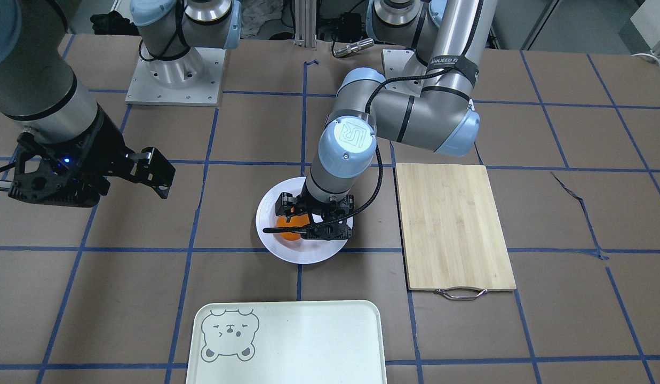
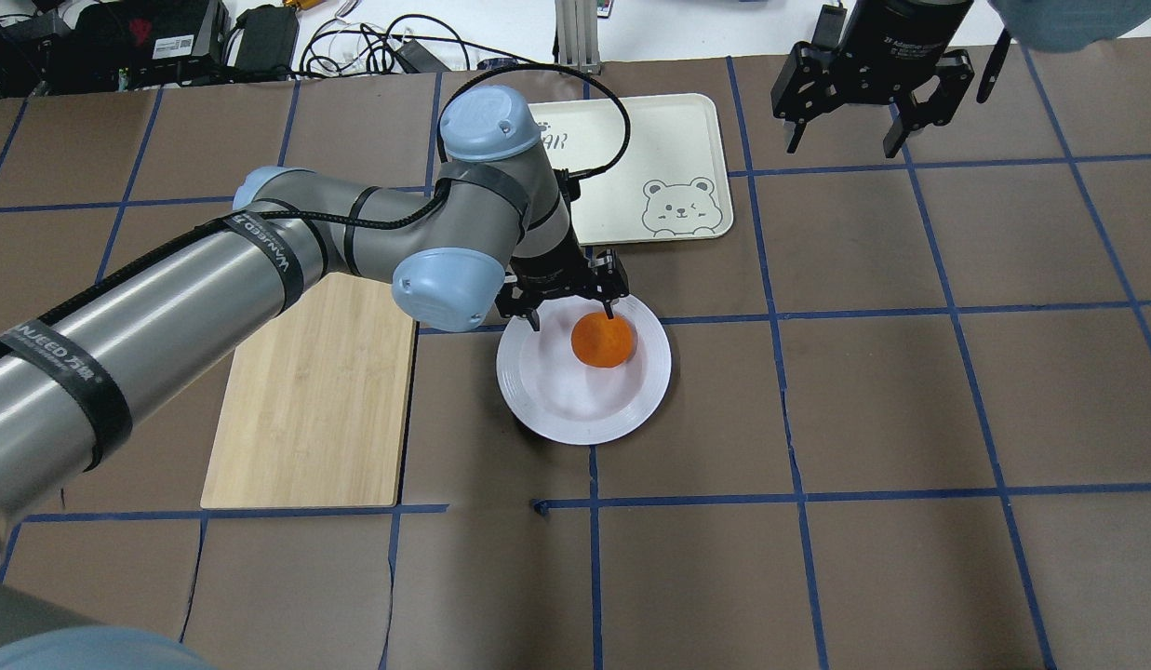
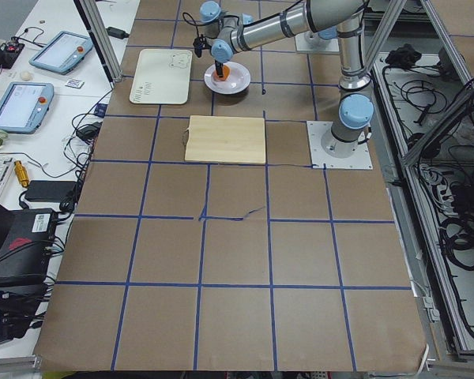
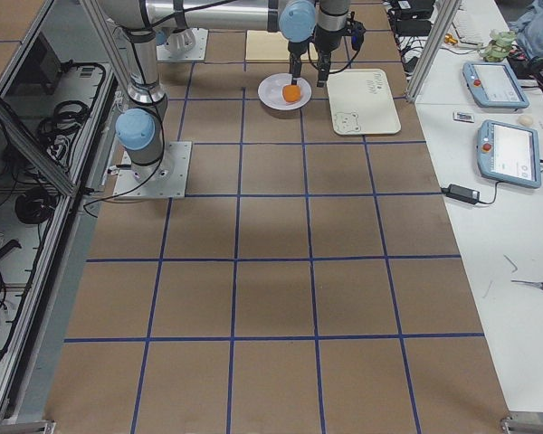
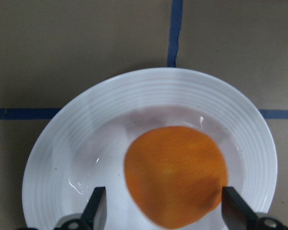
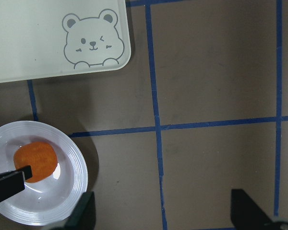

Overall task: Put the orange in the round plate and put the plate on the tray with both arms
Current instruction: 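Release the orange onto the plate while the right gripper approaches the rim, then lower the right gripper and grip the rim of the white plate, then lift the plate with the right gripper and carry it onto the bear tray, then set the plate down on the tray and raise the right gripper away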

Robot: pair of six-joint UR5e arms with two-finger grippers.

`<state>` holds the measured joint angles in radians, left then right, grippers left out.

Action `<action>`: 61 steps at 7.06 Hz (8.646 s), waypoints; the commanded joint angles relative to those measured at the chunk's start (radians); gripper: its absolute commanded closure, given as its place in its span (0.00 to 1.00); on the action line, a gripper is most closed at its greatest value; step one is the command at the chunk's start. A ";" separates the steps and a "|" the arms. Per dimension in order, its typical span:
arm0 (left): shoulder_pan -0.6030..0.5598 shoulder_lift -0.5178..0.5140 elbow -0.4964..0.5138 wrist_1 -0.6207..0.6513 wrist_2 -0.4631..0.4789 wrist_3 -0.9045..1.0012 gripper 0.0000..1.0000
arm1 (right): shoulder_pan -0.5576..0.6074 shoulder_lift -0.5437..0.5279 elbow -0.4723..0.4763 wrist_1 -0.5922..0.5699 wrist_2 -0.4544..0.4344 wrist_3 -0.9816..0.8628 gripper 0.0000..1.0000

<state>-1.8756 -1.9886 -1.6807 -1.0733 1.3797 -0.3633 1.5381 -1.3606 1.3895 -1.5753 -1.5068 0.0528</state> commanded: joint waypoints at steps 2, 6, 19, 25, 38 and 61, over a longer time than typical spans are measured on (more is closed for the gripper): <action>0.087 0.059 0.080 -0.026 -0.002 0.006 0.00 | 0.005 0.014 0.066 -0.061 0.064 0.005 0.00; 0.307 0.193 0.145 -0.282 0.037 0.282 0.00 | 0.106 0.053 0.435 -0.577 0.171 0.120 0.00; 0.372 0.329 0.118 -0.422 0.231 0.287 0.00 | 0.183 0.170 0.602 -0.732 0.298 0.228 0.42; 0.372 0.324 0.116 -0.421 0.226 0.287 0.00 | 0.186 0.164 0.602 -0.724 0.297 0.344 0.97; 0.374 0.324 0.116 -0.435 0.232 0.287 0.00 | 0.114 0.179 0.222 -0.730 0.396 0.383 1.00; 0.354 0.401 0.113 -0.396 0.229 0.288 0.00 | 0.039 -0.051 -0.046 -0.017 -0.084 -0.054 0.00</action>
<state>-1.5208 -1.6035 -1.5703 -1.4696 1.6073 -0.0764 1.5769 -1.4053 1.3380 -1.5950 -1.5933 0.0010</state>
